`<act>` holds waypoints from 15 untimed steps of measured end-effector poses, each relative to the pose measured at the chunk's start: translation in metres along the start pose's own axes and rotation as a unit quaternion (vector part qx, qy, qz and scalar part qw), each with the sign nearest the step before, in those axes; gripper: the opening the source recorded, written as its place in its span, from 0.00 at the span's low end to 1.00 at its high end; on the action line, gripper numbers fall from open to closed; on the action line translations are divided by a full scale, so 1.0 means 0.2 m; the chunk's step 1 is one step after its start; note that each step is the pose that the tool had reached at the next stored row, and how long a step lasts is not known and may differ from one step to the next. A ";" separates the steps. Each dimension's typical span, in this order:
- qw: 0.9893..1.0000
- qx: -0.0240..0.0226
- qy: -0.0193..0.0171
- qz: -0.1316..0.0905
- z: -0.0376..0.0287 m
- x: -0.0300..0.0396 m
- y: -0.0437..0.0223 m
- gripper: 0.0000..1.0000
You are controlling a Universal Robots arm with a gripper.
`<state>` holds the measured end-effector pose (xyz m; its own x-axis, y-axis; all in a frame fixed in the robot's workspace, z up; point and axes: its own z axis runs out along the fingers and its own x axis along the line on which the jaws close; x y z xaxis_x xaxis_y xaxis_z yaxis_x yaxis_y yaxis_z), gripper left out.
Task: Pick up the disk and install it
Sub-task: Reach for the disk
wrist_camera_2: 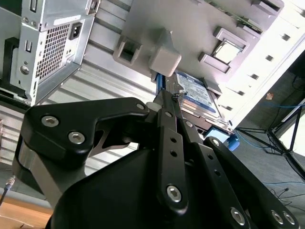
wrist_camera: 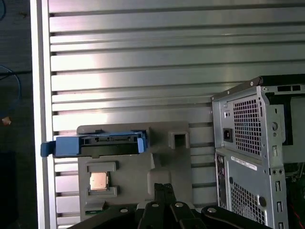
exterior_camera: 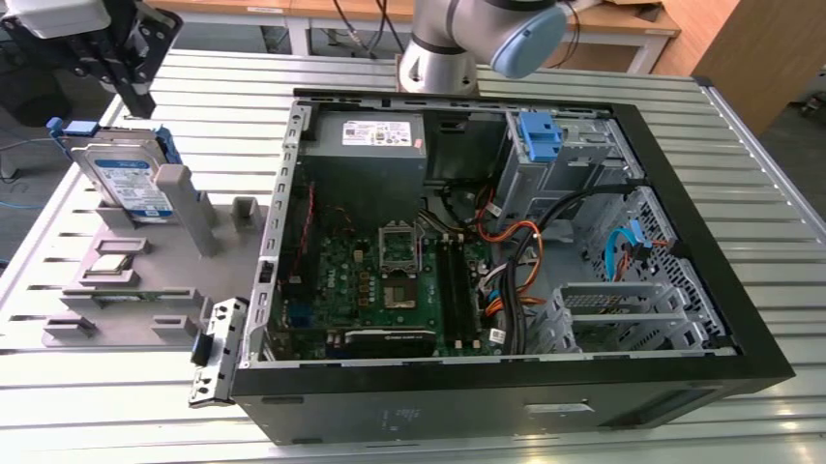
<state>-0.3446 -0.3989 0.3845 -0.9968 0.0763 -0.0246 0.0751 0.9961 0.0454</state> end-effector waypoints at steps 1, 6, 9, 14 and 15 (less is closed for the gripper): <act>1.000 0.000 0.000 0.000 0.002 0.014 -0.001 0.10; 1.000 0.000 0.000 0.000 0.007 0.084 -0.007 0.10; 1.000 0.000 0.000 0.000 0.011 0.127 -0.010 0.10; 1.000 0.000 0.000 0.000 0.016 0.183 -0.015 0.10; 1.000 0.000 0.000 0.000 0.017 0.187 -0.015 0.10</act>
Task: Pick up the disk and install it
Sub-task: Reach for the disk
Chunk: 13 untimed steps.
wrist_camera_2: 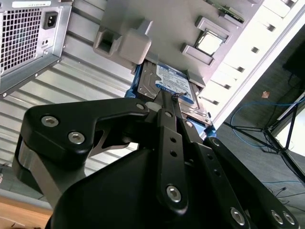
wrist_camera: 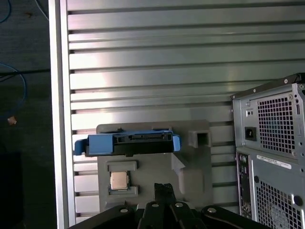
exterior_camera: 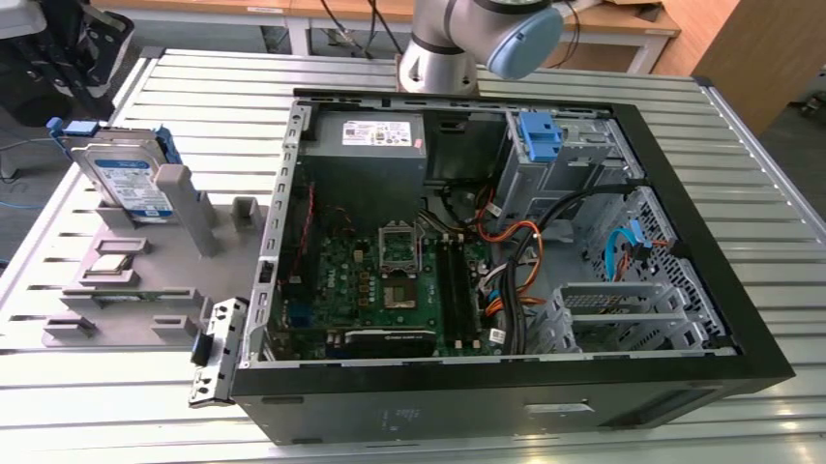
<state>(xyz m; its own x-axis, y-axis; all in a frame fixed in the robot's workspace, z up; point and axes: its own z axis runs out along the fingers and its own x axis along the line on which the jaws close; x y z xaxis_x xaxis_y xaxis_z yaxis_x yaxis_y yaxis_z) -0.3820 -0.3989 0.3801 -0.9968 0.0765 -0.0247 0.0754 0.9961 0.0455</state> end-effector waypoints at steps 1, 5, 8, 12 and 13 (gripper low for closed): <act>1.000 0.000 0.000 0.000 0.000 0.003 0.000 0.10; 1.000 0.000 0.000 0.000 0.000 0.007 -0.001 0.10; 1.000 0.000 0.000 0.000 0.001 0.011 -0.001 0.10; 1.000 0.000 0.000 0.000 0.000 0.018 -0.001 0.10; 1.000 0.000 0.000 0.000 0.000 0.018 -0.001 0.10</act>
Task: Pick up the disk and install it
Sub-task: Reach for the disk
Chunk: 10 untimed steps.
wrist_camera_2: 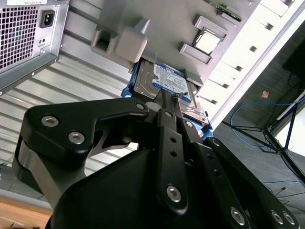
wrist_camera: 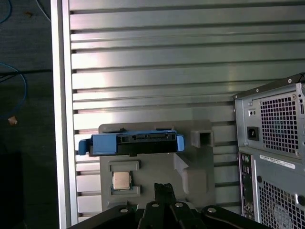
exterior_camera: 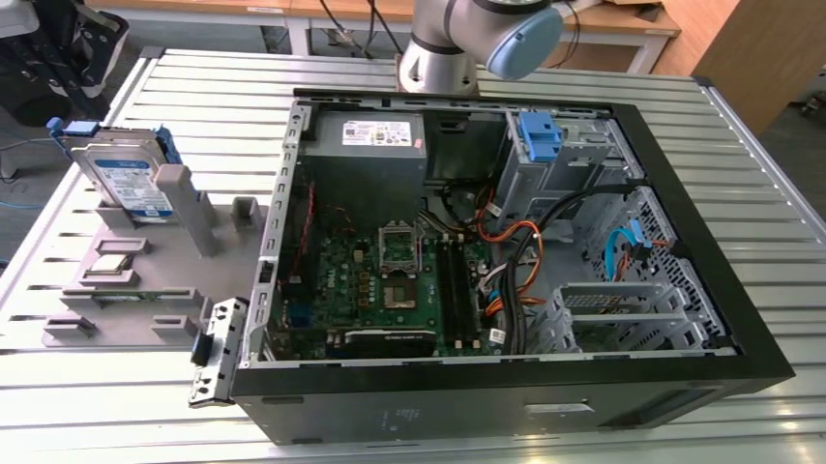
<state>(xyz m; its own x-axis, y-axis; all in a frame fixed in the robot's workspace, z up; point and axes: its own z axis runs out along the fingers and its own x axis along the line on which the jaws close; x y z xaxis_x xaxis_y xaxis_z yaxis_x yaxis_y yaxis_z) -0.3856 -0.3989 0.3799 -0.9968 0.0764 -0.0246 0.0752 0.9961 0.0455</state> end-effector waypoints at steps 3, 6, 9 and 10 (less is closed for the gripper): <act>1.000 0.000 0.000 0.000 0.000 0.001 0.000 0.10; 1.000 0.000 0.000 0.000 0.000 0.002 0.000 0.10; 1.000 0.000 0.000 0.000 0.001 0.005 0.000 0.10; 1.000 0.000 0.000 0.000 0.001 0.007 -0.001 0.10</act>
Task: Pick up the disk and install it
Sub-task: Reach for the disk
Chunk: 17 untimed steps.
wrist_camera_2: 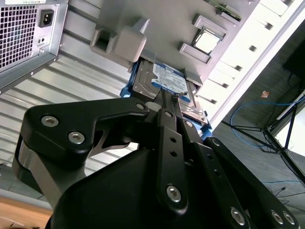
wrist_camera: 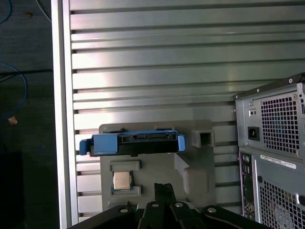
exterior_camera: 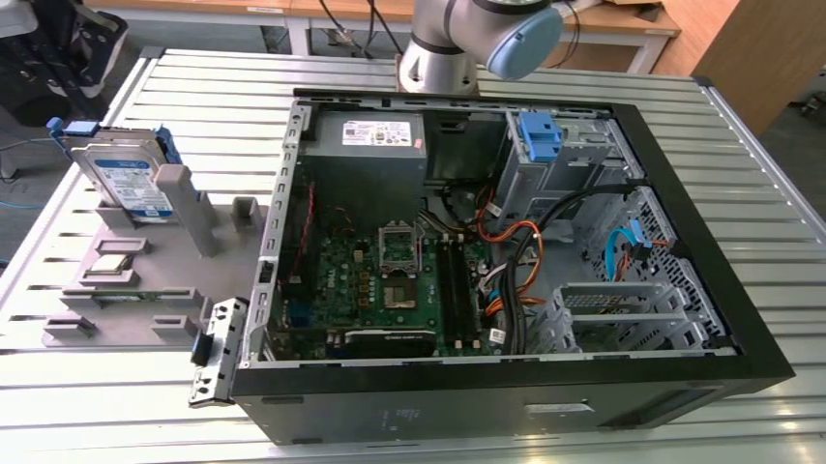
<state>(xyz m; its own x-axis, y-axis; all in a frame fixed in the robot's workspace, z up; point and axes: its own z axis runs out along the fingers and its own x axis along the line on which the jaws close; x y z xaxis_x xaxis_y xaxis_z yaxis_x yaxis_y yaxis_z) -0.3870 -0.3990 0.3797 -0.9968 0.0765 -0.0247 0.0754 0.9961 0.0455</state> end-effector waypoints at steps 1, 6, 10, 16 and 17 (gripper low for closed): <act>1.000 0.000 0.000 0.000 0.000 0.003 0.000 0.10; 1.000 0.000 0.000 0.000 0.007 0.030 -0.003 0.10; 1.000 0.000 0.000 0.000 0.017 0.054 -0.004 0.10; 1.000 0.000 0.000 0.000 0.028 0.070 0.000 0.10; 1.000 0.000 0.000 0.000 0.032 0.071 0.001 0.10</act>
<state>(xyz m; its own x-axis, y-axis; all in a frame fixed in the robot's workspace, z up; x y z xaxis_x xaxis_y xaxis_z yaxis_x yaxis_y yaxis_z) -0.4010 -0.3973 0.3729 -0.9968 0.0765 -0.0245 0.0754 0.9961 0.0453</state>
